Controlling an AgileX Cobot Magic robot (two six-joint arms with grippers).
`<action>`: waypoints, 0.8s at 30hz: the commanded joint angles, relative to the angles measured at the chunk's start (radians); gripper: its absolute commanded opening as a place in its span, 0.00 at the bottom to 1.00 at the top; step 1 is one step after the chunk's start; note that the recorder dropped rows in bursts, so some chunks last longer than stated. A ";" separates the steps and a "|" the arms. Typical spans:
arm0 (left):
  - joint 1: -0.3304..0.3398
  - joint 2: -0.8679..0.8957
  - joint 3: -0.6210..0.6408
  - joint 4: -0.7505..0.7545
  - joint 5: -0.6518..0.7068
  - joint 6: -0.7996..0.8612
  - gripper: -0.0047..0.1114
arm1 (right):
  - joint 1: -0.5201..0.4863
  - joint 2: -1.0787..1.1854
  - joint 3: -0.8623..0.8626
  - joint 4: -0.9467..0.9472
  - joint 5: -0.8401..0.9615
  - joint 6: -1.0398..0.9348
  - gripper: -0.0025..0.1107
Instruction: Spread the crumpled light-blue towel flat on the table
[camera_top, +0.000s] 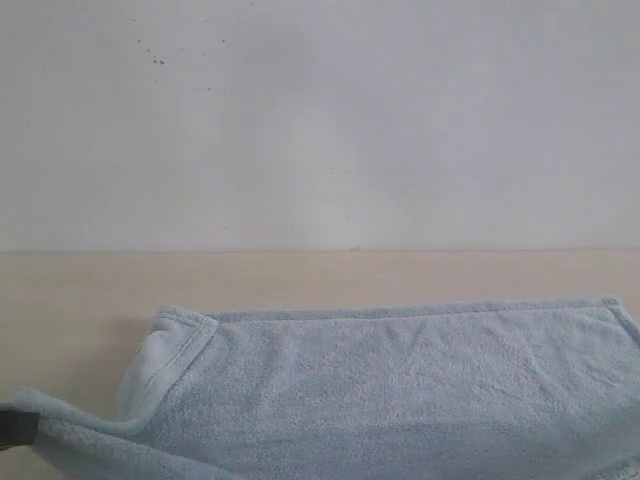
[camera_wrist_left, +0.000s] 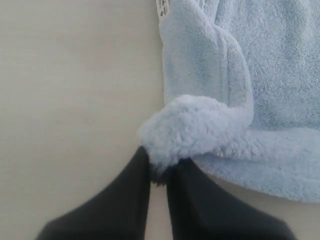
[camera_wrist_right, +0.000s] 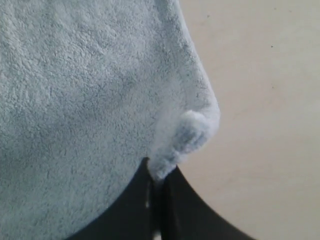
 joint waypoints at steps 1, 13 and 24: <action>0.003 -0.009 0.005 0.005 0.044 -0.012 0.34 | -0.008 -0.004 0.006 -0.003 0.049 0.002 0.02; 0.003 -0.010 0.005 -0.026 -0.090 -0.108 0.60 | 0.002 -0.006 0.003 0.008 0.075 -0.020 0.53; -0.098 0.009 0.005 -0.172 -0.338 -0.120 0.40 | 0.002 0.008 -0.194 0.229 0.048 -0.145 0.49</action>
